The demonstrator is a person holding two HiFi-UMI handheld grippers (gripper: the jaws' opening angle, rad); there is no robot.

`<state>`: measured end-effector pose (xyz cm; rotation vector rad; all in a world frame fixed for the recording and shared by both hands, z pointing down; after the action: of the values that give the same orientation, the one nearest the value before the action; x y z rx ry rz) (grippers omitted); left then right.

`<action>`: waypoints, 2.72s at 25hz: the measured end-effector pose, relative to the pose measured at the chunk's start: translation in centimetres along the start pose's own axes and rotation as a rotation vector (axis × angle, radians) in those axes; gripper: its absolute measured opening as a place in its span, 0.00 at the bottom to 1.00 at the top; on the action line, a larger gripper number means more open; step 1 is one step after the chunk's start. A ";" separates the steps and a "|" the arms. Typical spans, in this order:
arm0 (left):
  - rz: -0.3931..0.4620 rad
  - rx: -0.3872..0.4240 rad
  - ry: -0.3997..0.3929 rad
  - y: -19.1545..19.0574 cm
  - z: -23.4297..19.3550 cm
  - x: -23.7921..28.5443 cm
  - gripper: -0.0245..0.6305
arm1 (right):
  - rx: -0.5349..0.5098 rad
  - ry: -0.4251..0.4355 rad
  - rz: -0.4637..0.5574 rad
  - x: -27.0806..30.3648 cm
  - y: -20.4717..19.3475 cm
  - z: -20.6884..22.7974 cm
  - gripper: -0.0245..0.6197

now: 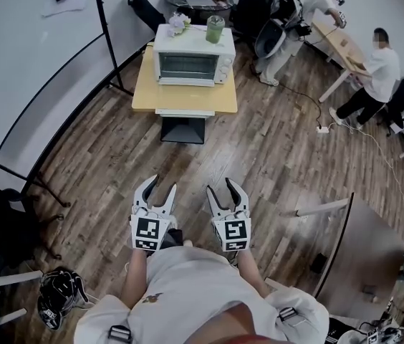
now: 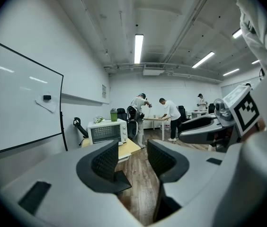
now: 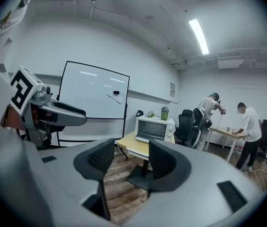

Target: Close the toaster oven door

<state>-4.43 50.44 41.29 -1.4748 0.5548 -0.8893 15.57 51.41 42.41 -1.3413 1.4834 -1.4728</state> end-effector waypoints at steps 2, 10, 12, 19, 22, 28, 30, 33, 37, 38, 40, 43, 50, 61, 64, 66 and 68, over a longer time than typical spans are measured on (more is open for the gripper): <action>-0.006 0.005 -0.004 0.0 -0.9 0.8 0.32 | 0.007 0.001 -0.003 1.1 0.1 0.0 0.39; -0.015 0.012 -0.016 0.2 -4.8 4.1 0.32 | 0.007 -0.004 -0.010 6.0 1.2 0.2 0.39; -0.015 0.013 -0.019 0.4 -5.9 4.7 0.32 | 0.003 -0.003 -0.017 7.1 1.6 0.0 0.39; -0.016 0.010 -0.040 0.3 -9.1 6.2 0.31 | -0.007 -0.008 -0.023 10.4 2.4 -1.0 0.39; -0.015 0.010 -0.053 0.2 -10.3 6.8 0.31 | -0.013 -0.014 -0.032 11.5 2.7 -1.5 0.38; -0.010 0.019 -0.081 0.0 -12.5 7.8 0.31 | -0.008 -0.032 -0.040 13.4 2.7 -2.3 0.38; -0.007 0.020 -0.085 0.0 -12.9 8.0 0.31 | -0.006 -0.037 -0.044 13.8 2.7 -2.5 0.38; -0.006 0.015 -0.083 -0.1 -13.6 8.3 0.31 | -0.007 -0.046 -0.042 14.5 2.9 -2.6 0.38; -0.009 0.016 -0.080 -0.1 -14.4 8.9 0.30 | -0.011 -0.047 -0.034 15.6 3.3 -2.6 0.38; -0.009 0.017 -0.081 -0.1 -14.6 9.2 0.30 | -0.011 -0.050 -0.035 15.9 3.3 -2.5 0.38; -0.009 0.018 -0.080 0.0 -14.9 9.5 0.30 | -0.007 -0.054 -0.046 16.4 3.2 -2.4 0.38; -0.011 0.017 -0.076 0.0 -15.2 10.0 0.30 | -0.002 -0.039 -0.061 17.1 2.9 -2.4 0.37; -0.027 0.005 -0.060 -0.2 -16.5 11.8 0.30 | -0.010 -0.022 -0.069 19.9 3.0 -1.5 0.36; -0.034 0.000 -0.072 0.4 -18.6 16.9 0.30 | -0.014 -0.023 -0.088 24.3 3.4 1.1 0.36; -0.033 0.001 -0.069 0.7 -19.1 18.1 0.30 | -0.012 -0.019 -0.090 25.4 3.5 1.8 0.36; -0.033 0.002 -0.066 0.9 -19.4 18.9 0.30 | -0.015 -0.020 -0.090 26.1 3.7 2.3 0.36; -0.034 0.001 -0.065 1.1 -19.6 19.7 0.30 | -0.016 -0.024 -0.089 26.9 4.0 3.0 0.36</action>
<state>-8.31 22.95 42.85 -1.5104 0.4826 -0.8646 10.25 24.57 43.70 -1.4470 1.4395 -1.4973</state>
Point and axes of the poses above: the fingertips, and each gripper's own axes: x forward along the fingers, z to its right, y out of its top, the point moved 7 cm from there along -x, backward along the fingers, and after that the axes turned 7 degrees about -y, right-handed, at the moved point
